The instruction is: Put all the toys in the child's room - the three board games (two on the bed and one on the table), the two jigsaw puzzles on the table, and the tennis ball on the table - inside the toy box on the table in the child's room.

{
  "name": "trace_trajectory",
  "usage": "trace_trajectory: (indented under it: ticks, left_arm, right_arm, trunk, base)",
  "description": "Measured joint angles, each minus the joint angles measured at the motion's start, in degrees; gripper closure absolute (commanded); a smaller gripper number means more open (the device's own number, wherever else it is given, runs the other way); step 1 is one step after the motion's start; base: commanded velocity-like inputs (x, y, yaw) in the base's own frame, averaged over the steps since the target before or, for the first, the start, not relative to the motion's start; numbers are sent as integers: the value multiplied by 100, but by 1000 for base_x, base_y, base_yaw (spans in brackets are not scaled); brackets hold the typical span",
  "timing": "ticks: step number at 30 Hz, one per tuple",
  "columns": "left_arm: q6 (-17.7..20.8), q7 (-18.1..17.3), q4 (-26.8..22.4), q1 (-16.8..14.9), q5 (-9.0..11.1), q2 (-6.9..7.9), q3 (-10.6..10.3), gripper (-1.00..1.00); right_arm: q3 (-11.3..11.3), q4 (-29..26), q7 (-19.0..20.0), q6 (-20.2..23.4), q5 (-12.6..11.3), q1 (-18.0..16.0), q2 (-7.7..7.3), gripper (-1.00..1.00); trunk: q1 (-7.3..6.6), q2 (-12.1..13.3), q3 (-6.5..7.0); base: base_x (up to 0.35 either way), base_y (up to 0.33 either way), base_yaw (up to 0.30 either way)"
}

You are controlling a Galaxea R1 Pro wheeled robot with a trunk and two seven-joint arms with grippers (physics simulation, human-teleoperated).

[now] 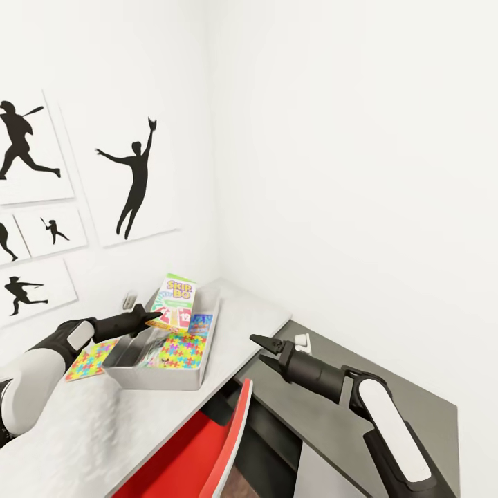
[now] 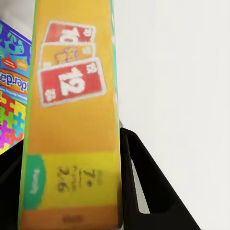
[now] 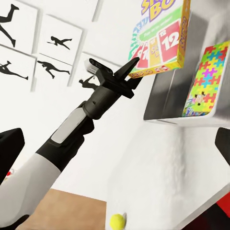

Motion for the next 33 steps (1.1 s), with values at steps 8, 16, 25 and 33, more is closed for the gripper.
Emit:
trace_trajectory:
  ticks: [8, 16, 25, 33]
  left_arm:
    - [-79, 5, 0, 36, -2, 1, 0, 100]
    - [-205, 13, 0, 111, -10, -4, -2, 100]
    - [-227, 13, 0, 122, -18, -4, -1, 100]
    - [-235, 18, 0, 123, -22, -9, -1, 100]
  right_arm:
    - [-1, 0, 0, -13, 9, 0, -4, -100]
    - [1, 0, 0, -14, 9, 0, -4, -100]
    - [0, 0, 0, -14, 9, 0, -4, -100]
    - [-3, 0, 0, -14, 9, 0, -6, -100]
  trunk:
    - [176, -321, -144]
    - [352, -643, -288]
    - [550, -1004, -450]
    - [725, -1325, -594]
  base:
    - [0, 0, 0]
    - [0, 0, 0]
    - [0, 0, 0]
    - [0, 0, 0]
